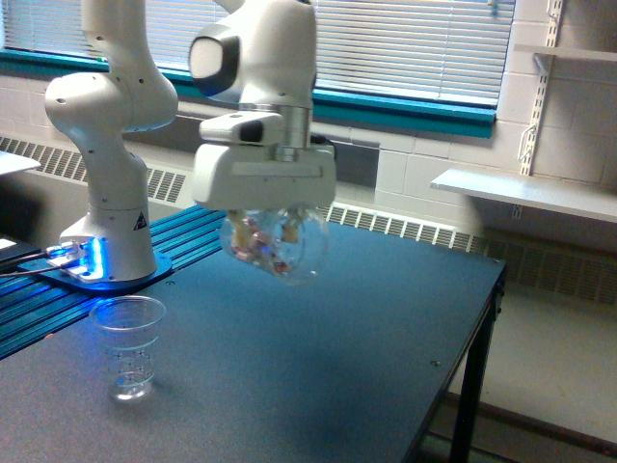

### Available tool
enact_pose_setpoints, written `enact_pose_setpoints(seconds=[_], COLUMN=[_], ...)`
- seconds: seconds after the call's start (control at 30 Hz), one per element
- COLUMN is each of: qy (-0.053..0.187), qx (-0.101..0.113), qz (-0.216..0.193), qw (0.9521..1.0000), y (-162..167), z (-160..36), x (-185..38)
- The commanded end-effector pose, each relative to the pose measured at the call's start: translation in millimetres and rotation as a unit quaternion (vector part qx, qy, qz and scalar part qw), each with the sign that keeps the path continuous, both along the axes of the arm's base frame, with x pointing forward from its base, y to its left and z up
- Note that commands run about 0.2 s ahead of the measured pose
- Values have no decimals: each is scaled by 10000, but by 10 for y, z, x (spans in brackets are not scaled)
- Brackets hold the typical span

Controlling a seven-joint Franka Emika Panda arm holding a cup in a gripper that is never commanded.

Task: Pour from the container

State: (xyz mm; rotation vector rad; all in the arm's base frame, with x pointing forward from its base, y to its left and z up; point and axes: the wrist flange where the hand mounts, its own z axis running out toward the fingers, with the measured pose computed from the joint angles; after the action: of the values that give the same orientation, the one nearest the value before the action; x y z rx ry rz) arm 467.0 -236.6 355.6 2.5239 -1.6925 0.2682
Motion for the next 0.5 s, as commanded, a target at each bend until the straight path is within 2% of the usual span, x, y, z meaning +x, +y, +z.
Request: enact_pose_setpoints(seconds=[0.03,0.23,0.5], qy=[-278,-192,-54], qx=[-52,-145,-54], qz=[-500,-697,-1073], qw=[9983,9973,9942], y=[-94,-152,-190], z=[248,281,261], x=[-176,-466,-904])
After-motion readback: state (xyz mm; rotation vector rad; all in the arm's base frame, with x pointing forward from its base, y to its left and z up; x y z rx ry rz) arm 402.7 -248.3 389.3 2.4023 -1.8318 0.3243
